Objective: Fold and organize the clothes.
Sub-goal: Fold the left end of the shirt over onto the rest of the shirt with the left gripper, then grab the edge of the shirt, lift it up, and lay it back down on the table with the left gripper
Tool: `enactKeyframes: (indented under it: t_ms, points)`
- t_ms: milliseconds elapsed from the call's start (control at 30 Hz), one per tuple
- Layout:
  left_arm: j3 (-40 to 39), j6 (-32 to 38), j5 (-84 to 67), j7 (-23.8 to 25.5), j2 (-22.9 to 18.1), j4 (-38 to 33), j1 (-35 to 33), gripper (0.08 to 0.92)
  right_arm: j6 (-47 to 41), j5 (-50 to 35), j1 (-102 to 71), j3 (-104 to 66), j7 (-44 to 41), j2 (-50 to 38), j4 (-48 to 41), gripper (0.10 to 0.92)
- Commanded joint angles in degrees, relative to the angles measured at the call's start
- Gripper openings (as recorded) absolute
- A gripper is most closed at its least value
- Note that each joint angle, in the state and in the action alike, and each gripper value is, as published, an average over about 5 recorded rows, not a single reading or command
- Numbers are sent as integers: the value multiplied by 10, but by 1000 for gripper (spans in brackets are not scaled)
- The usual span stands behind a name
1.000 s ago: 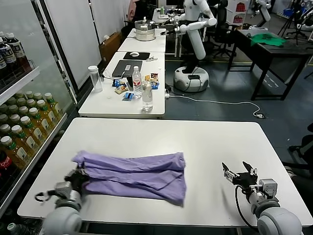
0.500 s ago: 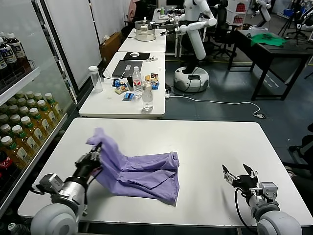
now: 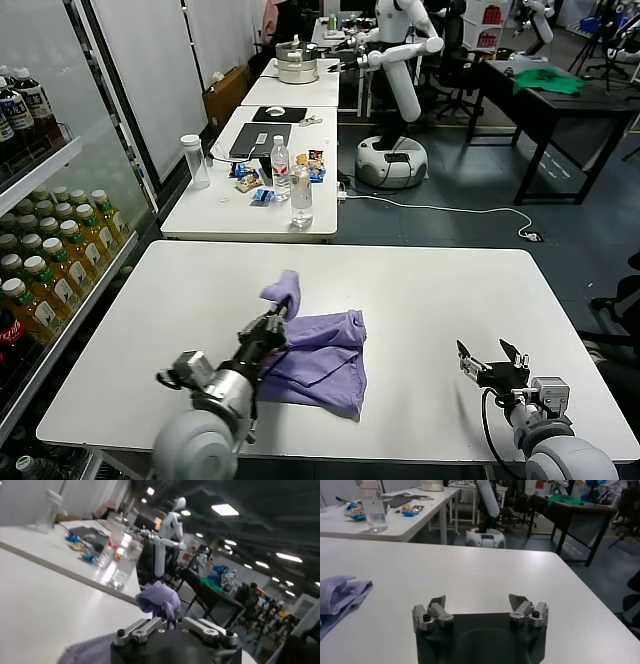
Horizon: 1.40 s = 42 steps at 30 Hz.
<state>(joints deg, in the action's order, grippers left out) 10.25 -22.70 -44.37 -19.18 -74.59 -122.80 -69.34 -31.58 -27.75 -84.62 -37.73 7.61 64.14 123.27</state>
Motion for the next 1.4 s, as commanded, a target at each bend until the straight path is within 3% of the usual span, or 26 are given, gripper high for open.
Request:
enactKeyframes:
  t_ms: [33, 167, 467, 667, 933, 1400]
  points:
    - [-100, 2, 95, 43, -34, 83, 34, 123, 0, 1, 4, 3, 0, 1, -5, 823]
    - [-113, 4, 114, 89, -30, 72, 32, 160, 0, 1, 11, 7, 0, 1, -11, 823]
    - [-92, 14, 60, 117, -20, 41, 16, 397, 1, 1, 17, 13, -1, 0, -19, 823]
    - [-20, 35, 89, 68, 7, 28, -12, 570, 3, 1, 19, 14, -2, -2, -23, 823]
    - [36, 45, 221, -8, 34, 112, -33, 789, 5, 5, 26, 24, -2, 0, -27, 823]
    - [21, 20, 289, -28, 22, 166, -42, 823, 5, 6, 17, 18, -2, -2, -19, 823]
